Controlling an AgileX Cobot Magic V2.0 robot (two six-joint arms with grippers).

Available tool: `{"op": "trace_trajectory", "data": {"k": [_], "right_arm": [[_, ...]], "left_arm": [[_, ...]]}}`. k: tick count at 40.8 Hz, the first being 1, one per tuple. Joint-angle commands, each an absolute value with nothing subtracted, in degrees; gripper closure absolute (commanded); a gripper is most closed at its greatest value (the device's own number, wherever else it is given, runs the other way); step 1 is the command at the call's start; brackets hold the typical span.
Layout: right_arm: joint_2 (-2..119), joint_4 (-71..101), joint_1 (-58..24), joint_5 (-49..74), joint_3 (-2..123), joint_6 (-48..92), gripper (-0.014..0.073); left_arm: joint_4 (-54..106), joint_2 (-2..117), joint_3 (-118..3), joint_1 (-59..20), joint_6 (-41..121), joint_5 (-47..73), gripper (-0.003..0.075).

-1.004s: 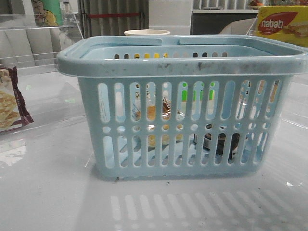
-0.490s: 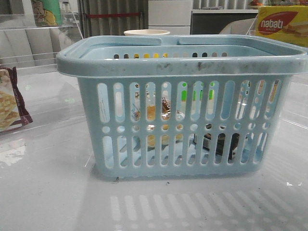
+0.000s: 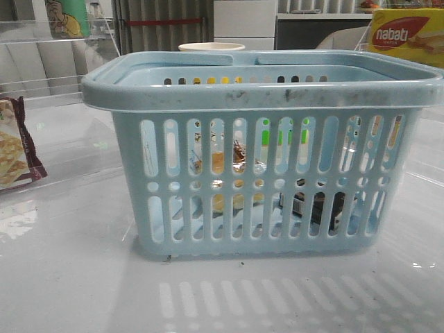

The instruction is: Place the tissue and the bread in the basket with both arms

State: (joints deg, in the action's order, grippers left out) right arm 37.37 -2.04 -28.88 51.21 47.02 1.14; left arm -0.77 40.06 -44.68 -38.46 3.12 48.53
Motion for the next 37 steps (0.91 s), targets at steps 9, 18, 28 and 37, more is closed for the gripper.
{"op": "trace_trajectory", "data": {"k": [9, 18, 28, 37], "right_arm": [[37.5, -2.1, -28.9, 47.6, 48.4, 1.2, 0.0536], [37.5, -2.1, -28.9, 47.6, 48.4, 1.2, 0.0536], [37.5, -2.1, -28.9, 47.7, 48.4, 1.2, 0.0536], [37.5, -2.3, -28.9, 47.7, 48.4, 1.2, 0.0536]], "left_arm": [[-0.9, 40.0, -46.4, -38.4, 3.3, 44.4, 0.0629], [-0.9, 40.0, -46.4, -38.4, 3.3, 44.4, 0.0629], [-4.8, 36.4, -45.1, -35.9, 4.7, 43.2, 0.0629], [-4.4, 25.4, -35.1, -22.8, 4.7, 29.1, 0.0629]]}}
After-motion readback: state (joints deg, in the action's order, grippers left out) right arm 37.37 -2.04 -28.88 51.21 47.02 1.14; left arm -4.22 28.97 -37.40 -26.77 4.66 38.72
